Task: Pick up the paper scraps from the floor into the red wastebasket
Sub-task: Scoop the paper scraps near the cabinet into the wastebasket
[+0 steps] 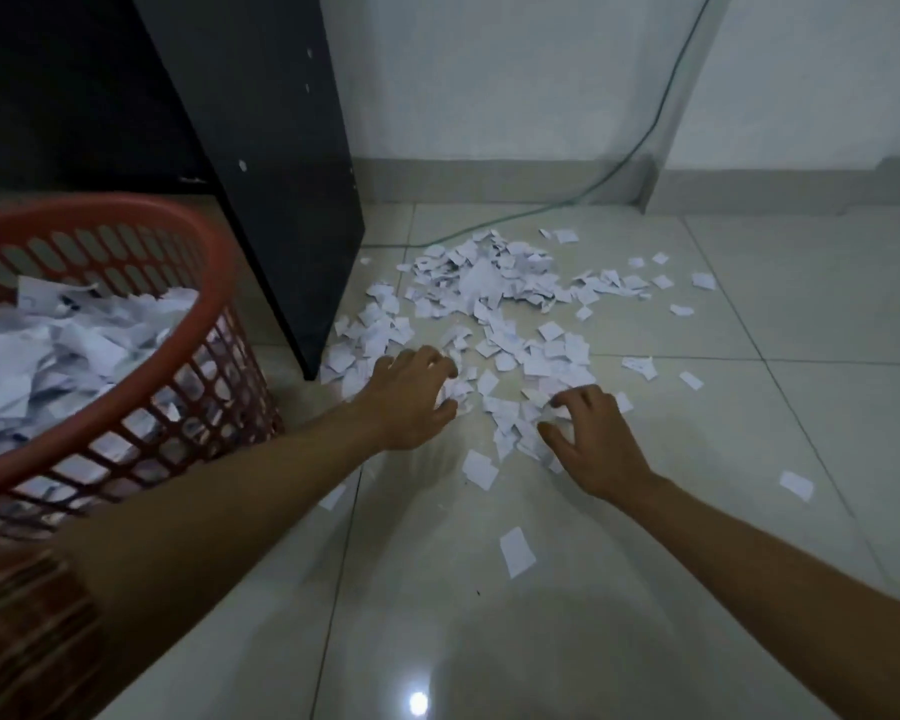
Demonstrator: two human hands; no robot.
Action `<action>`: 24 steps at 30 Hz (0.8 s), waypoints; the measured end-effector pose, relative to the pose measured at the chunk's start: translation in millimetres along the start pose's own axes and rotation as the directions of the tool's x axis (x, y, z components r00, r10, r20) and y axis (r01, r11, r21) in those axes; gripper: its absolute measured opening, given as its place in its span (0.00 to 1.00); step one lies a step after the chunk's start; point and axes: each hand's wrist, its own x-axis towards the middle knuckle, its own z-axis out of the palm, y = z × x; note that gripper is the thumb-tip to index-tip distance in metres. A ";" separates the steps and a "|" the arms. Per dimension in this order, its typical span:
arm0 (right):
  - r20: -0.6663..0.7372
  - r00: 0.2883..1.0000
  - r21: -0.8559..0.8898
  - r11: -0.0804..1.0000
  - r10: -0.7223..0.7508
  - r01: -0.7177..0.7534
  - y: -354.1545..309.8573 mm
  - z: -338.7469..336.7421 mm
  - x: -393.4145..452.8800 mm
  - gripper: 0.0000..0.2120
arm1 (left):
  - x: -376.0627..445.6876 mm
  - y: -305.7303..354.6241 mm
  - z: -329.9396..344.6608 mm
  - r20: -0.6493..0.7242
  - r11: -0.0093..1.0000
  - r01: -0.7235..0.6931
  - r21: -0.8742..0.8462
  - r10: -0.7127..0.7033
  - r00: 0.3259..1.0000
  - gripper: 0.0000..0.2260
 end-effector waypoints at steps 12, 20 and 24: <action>0.158 0.933 -0.063 0.946 0.323 -0.317 31.7 29.8 50.7 0.56 | -5.0 25.4 69.6 0.004 0.978 0.076 -0.193 -0.076 0.997 0.18; 0.209 0.964 -0.172 0.976 0.167 -0.132 19.3 68.5 75.6 0.55 | -8.2 33.6 85.9 -0.028 0.939 0.116 -0.323 -0.132 0.991 0.17; 0.039 0.999 -0.239 0.971 0.011 -0.002 9.6 83.3 64.5 0.32 | -14.9 28.6 91.1 -0.036 0.873 0.194 -0.449 -0.234 0.972 0.15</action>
